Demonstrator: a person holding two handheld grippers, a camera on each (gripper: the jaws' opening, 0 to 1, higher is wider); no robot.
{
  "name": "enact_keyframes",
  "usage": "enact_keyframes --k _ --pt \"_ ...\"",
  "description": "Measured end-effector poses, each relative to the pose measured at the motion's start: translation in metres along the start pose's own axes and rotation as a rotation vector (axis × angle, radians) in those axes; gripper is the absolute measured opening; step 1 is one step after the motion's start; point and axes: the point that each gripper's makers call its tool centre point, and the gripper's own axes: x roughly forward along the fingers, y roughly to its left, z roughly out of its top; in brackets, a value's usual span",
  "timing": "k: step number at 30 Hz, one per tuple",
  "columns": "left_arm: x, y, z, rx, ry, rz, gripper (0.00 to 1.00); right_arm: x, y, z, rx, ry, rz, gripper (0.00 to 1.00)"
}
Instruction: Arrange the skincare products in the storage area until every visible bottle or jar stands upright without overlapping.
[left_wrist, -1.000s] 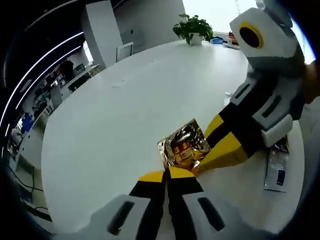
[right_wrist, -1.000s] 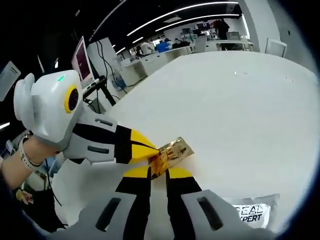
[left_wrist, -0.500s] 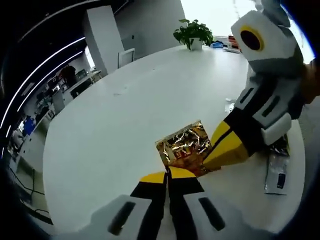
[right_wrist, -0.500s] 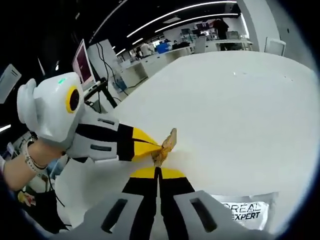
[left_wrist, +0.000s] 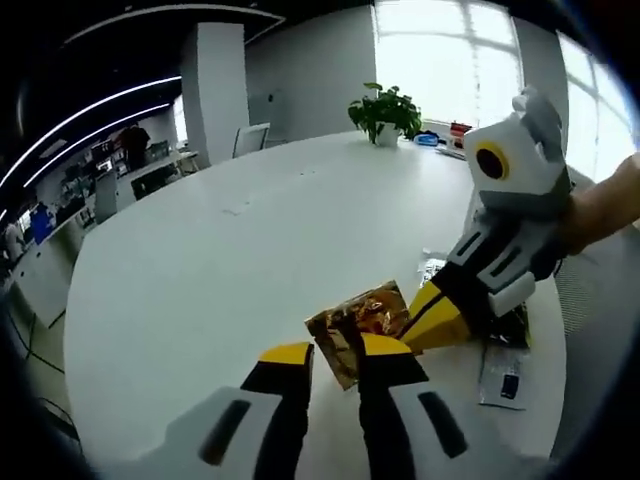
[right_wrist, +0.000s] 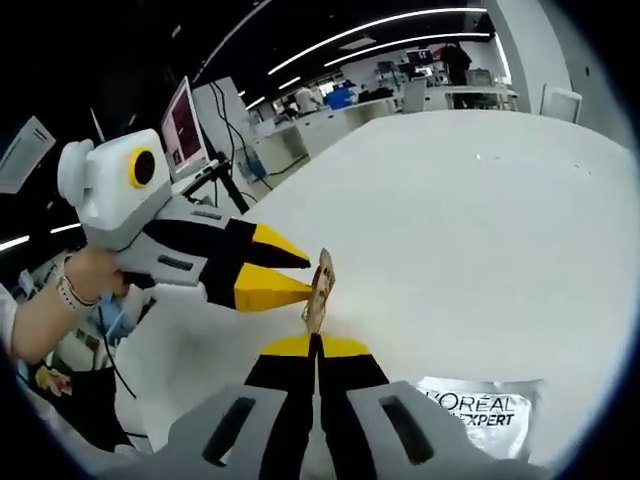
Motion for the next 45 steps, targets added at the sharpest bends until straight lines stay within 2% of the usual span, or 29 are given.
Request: enact_keyframes --k 3,5,6,11,16,20,22,24,27,32,36,38,45 --pt "-0.003 -0.012 0.000 -0.034 -0.007 -0.052 0.23 -0.004 0.002 -0.001 -0.014 -0.001 0.009 0.01" --pt "-0.006 -0.021 -0.004 -0.065 0.002 -0.118 0.24 -0.006 0.002 -0.003 -0.030 0.009 0.019 0.01" --pt "-0.007 -0.018 -0.004 -0.062 -0.004 -0.103 0.23 -0.008 0.005 -0.007 -0.046 0.021 0.027 0.01" --pt "-0.013 -0.030 -0.005 -0.050 0.002 -0.115 0.27 -0.012 0.008 -0.007 -0.085 0.021 0.042 0.01" --pt "-0.019 -0.038 -0.001 -0.121 -0.045 -0.195 0.26 -0.020 0.016 -0.006 -0.117 0.027 0.075 0.01" --pt "-0.023 -0.044 0.004 -0.176 -0.087 -0.229 0.32 -0.026 0.023 -0.007 -0.150 0.026 0.107 0.01" --pt "-0.025 -0.045 0.004 -0.185 -0.094 -0.239 0.31 -0.028 0.027 -0.007 -0.155 0.023 0.129 0.01" --pt "-0.027 -0.049 0.006 -0.189 -0.107 -0.274 0.30 -0.031 0.028 -0.006 -0.156 0.017 0.139 0.01" --pt "-0.031 -0.060 0.011 -0.244 -0.141 -0.334 0.29 -0.034 0.033 -0.005 -0.168 0.009 0.163 0.01" --pt "-0.035 -0.069 0.015 -0.253 -0.161 -0.359 0.26 -0.044 0.038 -0.006 -0.164 -0.002 0.197 0.01" --pt "-0.036 -0.073 0.017 -0.247 -0.161 -0.363 0.21 -0.049 0.036 -0.008 -0.152 -0.001 0.189 0.01" --pt "-0.036 -0.069 0.016 -0.251 -0.164 -0.369 0.19 -0.050 0.035 -0.009 -0.140 -0.004 0.185 0.01" --pt "-0.035 -0.071 0.017 -0.265 -0.160 -0.372 0.12 -0.052 0.030 -0.011 -0.115 -0.003 0.169 0.01"
